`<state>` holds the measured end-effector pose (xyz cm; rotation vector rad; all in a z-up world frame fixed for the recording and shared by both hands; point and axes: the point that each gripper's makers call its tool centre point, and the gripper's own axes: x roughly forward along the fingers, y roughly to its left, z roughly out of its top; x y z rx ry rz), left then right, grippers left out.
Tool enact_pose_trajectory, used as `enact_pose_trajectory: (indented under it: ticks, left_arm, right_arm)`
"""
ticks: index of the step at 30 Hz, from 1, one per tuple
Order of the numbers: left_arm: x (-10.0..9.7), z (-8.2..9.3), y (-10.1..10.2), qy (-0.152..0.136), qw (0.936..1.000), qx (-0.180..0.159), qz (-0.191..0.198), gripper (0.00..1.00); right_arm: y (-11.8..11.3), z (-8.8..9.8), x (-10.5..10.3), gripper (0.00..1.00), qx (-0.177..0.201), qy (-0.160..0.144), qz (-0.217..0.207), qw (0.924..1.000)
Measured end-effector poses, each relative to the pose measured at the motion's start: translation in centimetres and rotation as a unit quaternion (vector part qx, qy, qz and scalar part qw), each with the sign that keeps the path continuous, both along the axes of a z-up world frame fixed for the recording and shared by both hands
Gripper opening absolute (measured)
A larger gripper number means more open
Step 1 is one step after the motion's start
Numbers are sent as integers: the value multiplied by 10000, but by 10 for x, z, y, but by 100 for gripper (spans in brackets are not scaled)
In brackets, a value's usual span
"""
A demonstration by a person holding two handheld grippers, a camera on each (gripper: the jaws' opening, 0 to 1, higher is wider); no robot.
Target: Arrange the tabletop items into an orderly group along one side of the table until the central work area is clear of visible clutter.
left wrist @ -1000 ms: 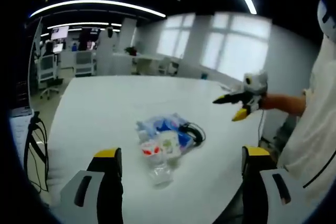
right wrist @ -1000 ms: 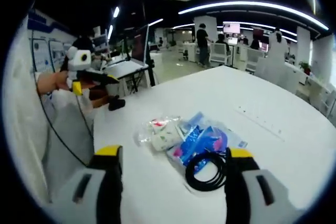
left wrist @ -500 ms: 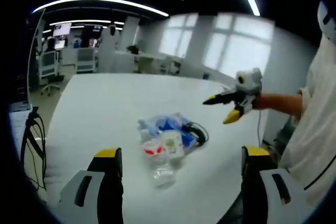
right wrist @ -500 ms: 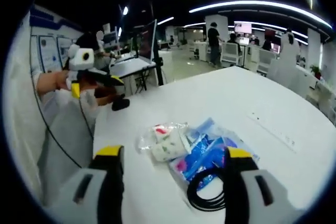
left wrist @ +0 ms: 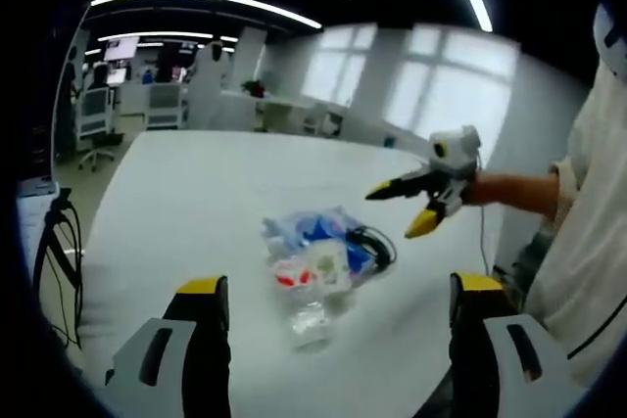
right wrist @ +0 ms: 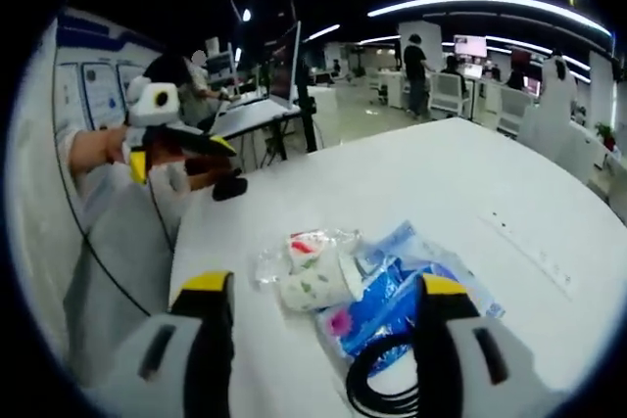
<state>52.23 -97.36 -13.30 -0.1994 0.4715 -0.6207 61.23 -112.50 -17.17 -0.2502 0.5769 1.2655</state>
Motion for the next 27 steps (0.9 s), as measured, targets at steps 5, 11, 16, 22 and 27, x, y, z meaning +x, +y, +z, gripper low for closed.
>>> enact_pose_trajectory:
  ticks: [5, 11, 16, 22, 27]
  left_arm:
    - [4, -4, 1, 34, 10000, -37, 39, 91]
    - [6, -11, 2, 100, 9999, -57, 71, 90]
    - [8, -15, 4, 139, 9998, -85, 122, 90]
    - [10, -19, 10, 164, 9994, -148, 247, 90]
    - [10, -22, 13, 185, 9992, -168, 319, 90]
  right_arm:
    - [10, -10, 3, 71, -30, 103, 177, 9998]
    - [22, -23, 5, 63, -80, 262, 416, 9988]
    - [34, -32, 6, 57, -161, 398, 699, 9966]
    - [45, -41, 5, 47, -259, 564, 1025, 9928]
    - [51, -50, 6, 41, -313, 760, 1230, 9890]
